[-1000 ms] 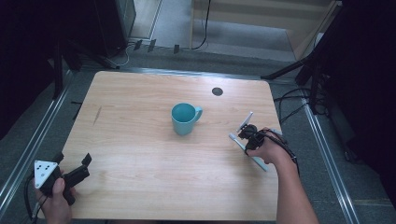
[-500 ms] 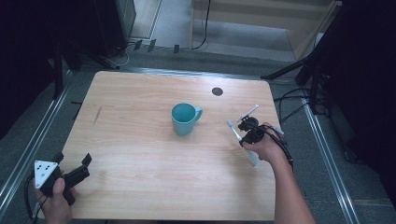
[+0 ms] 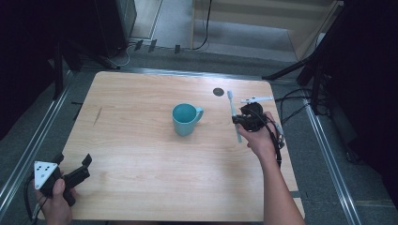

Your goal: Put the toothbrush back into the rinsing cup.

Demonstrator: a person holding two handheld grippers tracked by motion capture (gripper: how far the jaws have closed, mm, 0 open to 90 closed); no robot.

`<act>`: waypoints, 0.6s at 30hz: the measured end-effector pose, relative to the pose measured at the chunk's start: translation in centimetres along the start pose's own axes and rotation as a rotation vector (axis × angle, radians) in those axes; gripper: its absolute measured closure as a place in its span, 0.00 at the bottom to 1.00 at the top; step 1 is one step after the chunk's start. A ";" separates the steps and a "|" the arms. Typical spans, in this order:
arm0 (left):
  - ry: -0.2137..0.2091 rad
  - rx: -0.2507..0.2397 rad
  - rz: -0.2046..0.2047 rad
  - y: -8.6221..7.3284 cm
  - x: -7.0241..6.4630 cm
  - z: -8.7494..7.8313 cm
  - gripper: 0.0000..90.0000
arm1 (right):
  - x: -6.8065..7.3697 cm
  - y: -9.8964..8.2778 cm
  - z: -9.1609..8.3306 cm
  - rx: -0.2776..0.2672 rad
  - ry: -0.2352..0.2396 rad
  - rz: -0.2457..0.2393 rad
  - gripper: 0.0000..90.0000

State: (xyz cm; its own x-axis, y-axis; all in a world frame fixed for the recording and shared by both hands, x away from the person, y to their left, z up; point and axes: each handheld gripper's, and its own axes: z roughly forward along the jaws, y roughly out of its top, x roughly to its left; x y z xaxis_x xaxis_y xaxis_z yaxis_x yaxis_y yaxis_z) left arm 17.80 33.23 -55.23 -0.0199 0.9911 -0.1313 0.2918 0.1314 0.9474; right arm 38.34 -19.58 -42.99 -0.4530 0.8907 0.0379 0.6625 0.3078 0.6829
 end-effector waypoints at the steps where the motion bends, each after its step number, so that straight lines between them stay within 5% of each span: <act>1: 0.000 0.000 0.000 0.0 0.0 0.0 0.07 | 0.2 0.1 -0.1 -0.022 0.001 0.005 0.89; 9: 0.001 0.000 -0.001 0.0 0.0 0.0 0.07 | 2.0 1.4 -0.8 -0.200 0.005 0.026 0.89; 15: 0.003 -0.001 0.001 0.0 0.0 0.0 0.07 | 3.7 2.2 -1.2 -0.334 0.003 -0.013 0.88; 18: 0.003 -0.001 0.000 0.0 0.0 0.0 0.07 | 4.5 2.5 -1.3 -0.398 0.029 0.015 0.88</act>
State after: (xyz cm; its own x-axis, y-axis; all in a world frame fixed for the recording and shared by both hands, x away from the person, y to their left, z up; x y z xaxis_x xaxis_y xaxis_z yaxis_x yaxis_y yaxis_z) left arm 17.80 33.21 -55.24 -0.0222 0.9912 -0.1303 0.2907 0.1311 0.9478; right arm 37.25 -15.24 -40.17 -0.4653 0.8826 0.0670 0.3892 0.1361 0.9110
